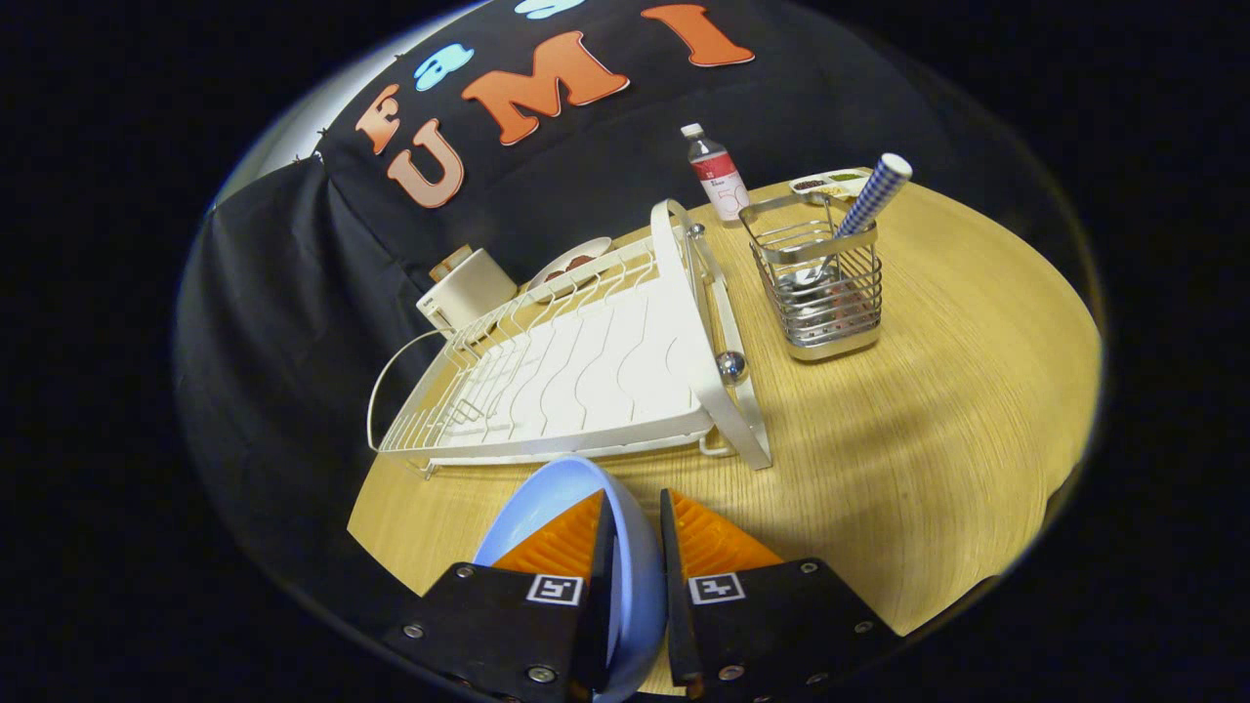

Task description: Take the plate from the dish rack, then take the spoon from the basket and place it into the plate.

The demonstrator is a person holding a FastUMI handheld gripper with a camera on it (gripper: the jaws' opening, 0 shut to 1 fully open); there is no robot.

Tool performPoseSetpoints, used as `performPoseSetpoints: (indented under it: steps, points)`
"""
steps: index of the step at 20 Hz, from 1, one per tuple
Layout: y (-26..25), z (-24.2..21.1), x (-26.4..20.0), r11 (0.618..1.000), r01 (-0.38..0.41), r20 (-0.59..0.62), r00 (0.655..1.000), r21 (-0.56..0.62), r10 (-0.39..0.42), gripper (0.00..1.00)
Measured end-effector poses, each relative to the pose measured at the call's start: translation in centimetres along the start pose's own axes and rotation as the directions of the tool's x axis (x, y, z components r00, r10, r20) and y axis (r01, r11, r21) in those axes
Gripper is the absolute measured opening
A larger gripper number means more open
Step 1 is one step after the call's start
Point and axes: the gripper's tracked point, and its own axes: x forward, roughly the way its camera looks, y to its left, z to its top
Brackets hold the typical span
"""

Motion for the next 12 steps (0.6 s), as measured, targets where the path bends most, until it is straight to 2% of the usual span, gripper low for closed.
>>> performPoseSetpoints:
  steps: [3, 6, 7, 9, 12]
  points:
    - [-0.3, -0.4, 0.7, 0.998, 0.019, 0.001, 1.000, -0.053, -0.019, 0.28]
    - [-1.4, 0.0, 1.6, 0.989, 0.088, 0.041, 0.996, -0.117, -0.083, 0.26]
    - [-1.0, -0.2, 1.6, 0.990, 0.074, 0.038, 0.997, -0.121, -0.070, 0.24]
    - [-0.8, 0.4, 1.4, 0.989, 0.066, 0.062, 0.996, -0.133, -0.058, 0.26]
    - [-1.7, 1.8, 0.5, 0.981, 0.107, 0.120, 0.989, -0.159, -0.088, 0.34]
